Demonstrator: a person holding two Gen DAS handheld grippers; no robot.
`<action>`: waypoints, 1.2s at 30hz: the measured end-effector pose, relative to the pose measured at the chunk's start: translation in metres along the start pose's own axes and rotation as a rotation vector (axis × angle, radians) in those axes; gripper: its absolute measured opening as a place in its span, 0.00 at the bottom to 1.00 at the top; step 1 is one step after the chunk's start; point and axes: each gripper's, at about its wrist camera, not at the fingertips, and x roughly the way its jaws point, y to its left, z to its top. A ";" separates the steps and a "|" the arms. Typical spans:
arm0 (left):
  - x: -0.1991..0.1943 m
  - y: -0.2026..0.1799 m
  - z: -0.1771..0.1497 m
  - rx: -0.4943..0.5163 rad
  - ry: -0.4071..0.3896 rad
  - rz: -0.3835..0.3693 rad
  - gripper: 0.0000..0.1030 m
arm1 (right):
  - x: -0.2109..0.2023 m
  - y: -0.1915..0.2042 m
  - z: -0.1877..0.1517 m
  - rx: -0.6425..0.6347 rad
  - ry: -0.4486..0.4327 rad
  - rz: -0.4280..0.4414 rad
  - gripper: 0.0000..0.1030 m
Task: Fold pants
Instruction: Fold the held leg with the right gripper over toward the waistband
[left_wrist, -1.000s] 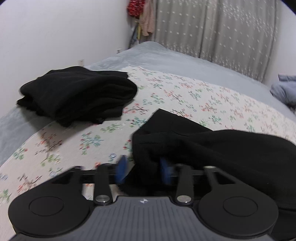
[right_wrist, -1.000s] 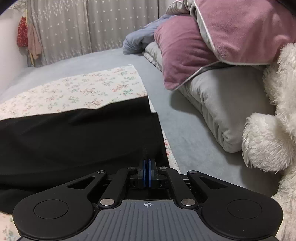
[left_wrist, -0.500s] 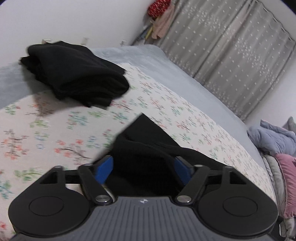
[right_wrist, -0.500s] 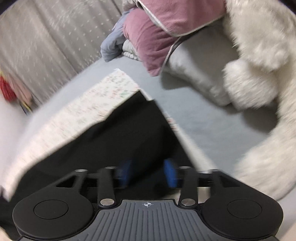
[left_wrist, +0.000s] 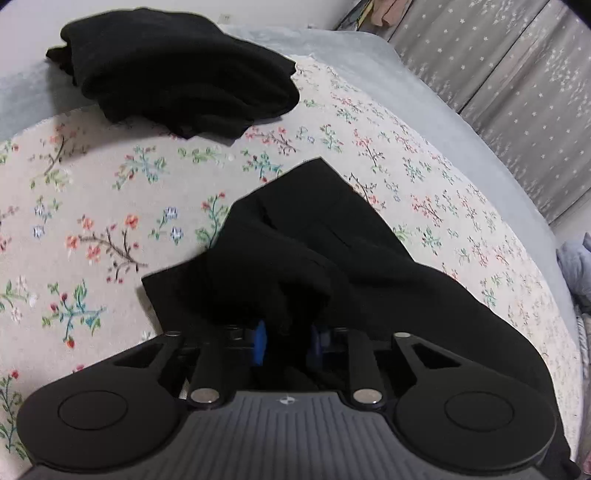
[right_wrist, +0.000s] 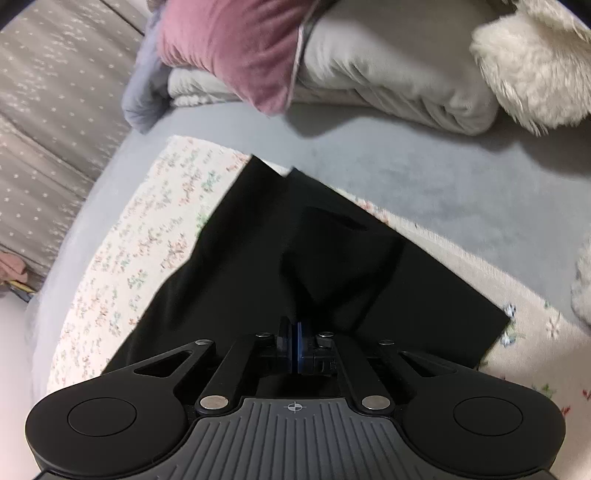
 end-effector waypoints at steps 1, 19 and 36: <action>-0.001 -0.002 0.003 0.003 -0.012 -0.006 0.31 | 0.001 0.000 0.002 0.004 0.002 0.018 0.02; -0.025 0.030 -0.030 0.195 -0.070 -0.121 0.30 | -0.016 -0.091 -0.016 -0.098 0.082 0.233 0.02; -0.023 0.021 -0.046 0.352 -0.086 -0.049 0.50 | -0.033 -0.074 -0.019 -0.237 0.030 0.087 0.02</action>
